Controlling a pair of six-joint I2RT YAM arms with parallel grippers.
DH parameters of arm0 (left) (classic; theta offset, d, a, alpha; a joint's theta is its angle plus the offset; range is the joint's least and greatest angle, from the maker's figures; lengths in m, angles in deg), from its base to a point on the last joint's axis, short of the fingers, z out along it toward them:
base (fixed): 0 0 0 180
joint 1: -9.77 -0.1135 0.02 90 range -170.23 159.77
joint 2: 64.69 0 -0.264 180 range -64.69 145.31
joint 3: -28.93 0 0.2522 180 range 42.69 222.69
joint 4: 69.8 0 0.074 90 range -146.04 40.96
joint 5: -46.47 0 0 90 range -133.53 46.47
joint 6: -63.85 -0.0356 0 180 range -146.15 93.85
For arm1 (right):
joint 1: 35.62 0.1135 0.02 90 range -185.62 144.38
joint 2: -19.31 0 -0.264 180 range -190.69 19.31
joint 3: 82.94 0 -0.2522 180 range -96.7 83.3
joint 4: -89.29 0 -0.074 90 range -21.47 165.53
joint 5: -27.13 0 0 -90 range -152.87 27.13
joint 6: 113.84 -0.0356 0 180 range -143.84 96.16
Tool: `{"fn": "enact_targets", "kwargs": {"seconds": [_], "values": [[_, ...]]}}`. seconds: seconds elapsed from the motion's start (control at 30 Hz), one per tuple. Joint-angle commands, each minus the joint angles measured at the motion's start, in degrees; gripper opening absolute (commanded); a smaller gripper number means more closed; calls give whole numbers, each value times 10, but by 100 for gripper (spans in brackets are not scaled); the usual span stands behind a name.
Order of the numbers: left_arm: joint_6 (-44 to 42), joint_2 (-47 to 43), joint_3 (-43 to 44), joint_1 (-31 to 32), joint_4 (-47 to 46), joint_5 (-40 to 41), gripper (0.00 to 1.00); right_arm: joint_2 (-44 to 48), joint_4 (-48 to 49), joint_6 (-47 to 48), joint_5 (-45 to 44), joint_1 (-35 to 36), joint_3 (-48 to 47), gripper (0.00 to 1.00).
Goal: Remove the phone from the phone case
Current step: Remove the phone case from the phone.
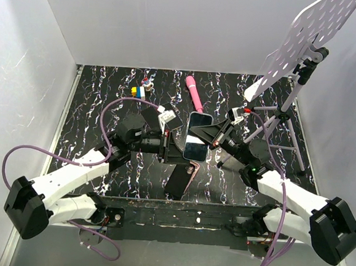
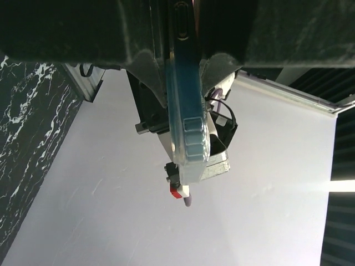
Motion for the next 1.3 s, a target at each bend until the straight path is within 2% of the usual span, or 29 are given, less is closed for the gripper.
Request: {"fn": "enact_targets", "kwargs": {"seconds": [0.0,0.07,0.17,0.33,0.47,0.53,0.63,0.7,0.8,0.87,0.97,1.07,1.2,1.27], "values": [[-5,57,-25,-25,16,268,0,4,222,-116,9,92,-33,1],[32,65,-25,-26,-56,185,0,-11,234,-103,-13,106,-33,1],[126,59,-53,-25,-177,122,2,-25,242,-70,-46,121,-30,1],[248,89,-81,-25,-341,74,26,-26,220,-26,-65,130,-28,1],[286,111,-92,-26,-367,82,26,-33,208,-19,-67,142,-49,1],[288,119,-94,-27,-377,91,17,-34,198,-17,-70,152,-54,1],[240,112,-80,-27,-322,119,7,-31,187,-23,-88,166,-47,1],[174,98,-64,-27,-238,158,0,-31,192,-33,-101,174,-44,1],[66,69,-50,-25,-106,273,0,-34,204,-42,-118,189,-49,1],[15,53,-54,-24,-48,358,0,-41,220,-52,-131,200,-54,1],[-17,33,-78,-25,-32,458,0,-68,288,-78,-155,213,-60,1],[-16,22,-98,-27,-66,427,0,-71,269,-73,-145,216,-72,1],[-14,7,-103,-27,-82,366,0,-39,243,-43,-150,209,-35,1],[-26,0,-95,-26,-63,328,0,-14,205,-27,-145,196,-22,1]]}}
